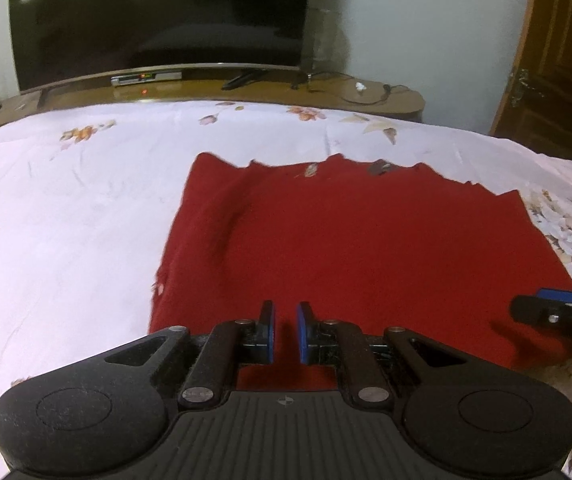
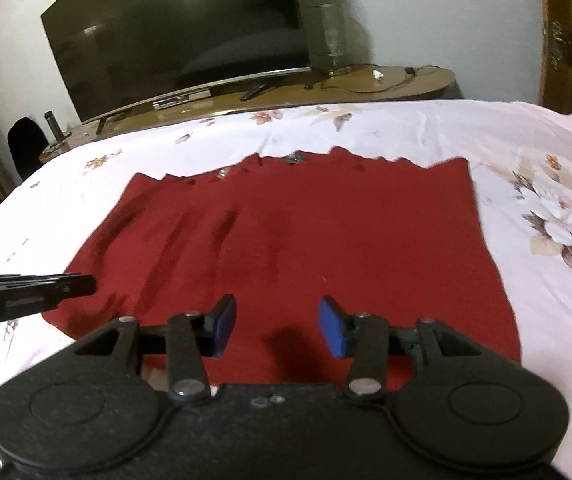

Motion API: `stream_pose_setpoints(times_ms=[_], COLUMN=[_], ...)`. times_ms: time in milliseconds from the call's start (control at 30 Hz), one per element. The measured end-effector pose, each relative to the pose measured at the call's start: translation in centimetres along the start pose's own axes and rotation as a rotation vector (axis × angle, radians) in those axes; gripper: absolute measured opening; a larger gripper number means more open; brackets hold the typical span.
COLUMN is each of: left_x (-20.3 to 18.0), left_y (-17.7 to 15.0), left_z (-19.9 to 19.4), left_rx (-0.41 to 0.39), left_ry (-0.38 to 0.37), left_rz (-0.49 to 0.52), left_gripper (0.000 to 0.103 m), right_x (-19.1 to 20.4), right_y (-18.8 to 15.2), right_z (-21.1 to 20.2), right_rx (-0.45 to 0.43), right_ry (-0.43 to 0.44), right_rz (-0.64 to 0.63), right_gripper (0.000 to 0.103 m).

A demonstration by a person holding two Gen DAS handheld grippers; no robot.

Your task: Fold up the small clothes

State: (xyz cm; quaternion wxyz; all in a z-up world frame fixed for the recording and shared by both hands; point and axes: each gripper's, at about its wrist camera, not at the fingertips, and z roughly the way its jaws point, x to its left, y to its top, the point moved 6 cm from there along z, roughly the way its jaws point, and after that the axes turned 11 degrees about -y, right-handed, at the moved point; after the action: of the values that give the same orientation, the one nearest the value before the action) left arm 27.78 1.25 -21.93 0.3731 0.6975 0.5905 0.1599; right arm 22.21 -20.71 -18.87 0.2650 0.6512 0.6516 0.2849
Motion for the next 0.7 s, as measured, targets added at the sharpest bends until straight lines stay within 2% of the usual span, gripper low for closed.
stream_pose_setpoints(times_ms=[233, 367, 533, 700], left_x=[-1.3, -1.2, -1.0, -1.5], left_y=[0.9, -0.8, -0.7, 1.5], left_z=[1.7, 3.8, 3.7, 4.2], left_rx=[0.005, 0.092, 0.081, 0.045], left_ry=[-0.018, -0.017, -0.024, -0.045], left_rz=[0.021, 0.024, 0.02, 0.043], left_gripper=[0.012, 0.012, 0.012, 0.012], right_x=[1.6, 2.3, 2.2, 2.3], right_y=[1.2, 0.4, -1.4, 0.5], right_z=[0.8, 2.0, 4.0, 3.7], right_rx=[-0.016, 0.011, 0.084, 0.034], right_ry=[0.014, 0.011, -0.031, -0.016], right_rz=[-0.014, -0.031, -0.077, -0.065], right_gripper=[0.049, 0.05, 0.049, 0.05])
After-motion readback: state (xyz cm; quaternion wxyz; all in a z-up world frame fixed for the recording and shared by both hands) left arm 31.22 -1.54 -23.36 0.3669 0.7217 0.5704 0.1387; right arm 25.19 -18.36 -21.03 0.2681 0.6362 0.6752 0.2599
